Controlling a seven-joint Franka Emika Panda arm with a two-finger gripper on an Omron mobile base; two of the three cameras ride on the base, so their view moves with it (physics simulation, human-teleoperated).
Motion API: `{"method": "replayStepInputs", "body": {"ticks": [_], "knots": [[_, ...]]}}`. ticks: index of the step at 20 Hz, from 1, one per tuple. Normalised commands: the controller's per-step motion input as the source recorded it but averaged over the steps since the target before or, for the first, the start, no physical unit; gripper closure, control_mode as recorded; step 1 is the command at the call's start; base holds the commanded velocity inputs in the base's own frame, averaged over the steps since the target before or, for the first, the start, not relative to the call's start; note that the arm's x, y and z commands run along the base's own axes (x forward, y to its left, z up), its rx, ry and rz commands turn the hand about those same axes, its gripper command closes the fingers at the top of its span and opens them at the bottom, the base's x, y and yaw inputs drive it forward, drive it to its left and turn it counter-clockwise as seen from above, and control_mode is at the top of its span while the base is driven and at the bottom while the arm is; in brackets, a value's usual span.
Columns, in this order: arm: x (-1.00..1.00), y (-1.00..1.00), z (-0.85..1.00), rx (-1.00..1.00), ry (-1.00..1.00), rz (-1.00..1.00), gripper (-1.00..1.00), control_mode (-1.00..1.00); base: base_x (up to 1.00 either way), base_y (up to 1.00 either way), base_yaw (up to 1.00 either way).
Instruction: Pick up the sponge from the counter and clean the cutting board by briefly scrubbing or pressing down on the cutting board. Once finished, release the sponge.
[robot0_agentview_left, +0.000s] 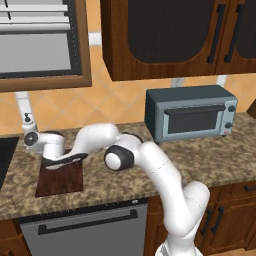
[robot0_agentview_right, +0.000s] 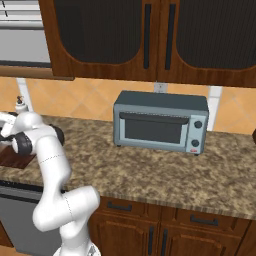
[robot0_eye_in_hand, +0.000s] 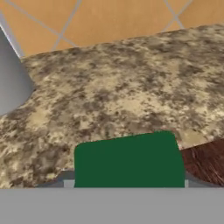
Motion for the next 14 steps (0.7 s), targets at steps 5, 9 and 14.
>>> {"method": "replayStepInputs", "body": {"ticks": [5,9,14], "knots": [[0.31,-0.4,-0.12,0.0,-0.01,0.0,1.0,-1.0,0.0,0.0,0.0],[-0.09,-0.23,-0.1,0.0,0.0,0.0,1.0,-1.0,0.0,0.0,0.0],[-0.36,-0.15,-0.11,0.0,0.0,0.0,1.0,-1.0,0.0,0.0,0.0]]}}
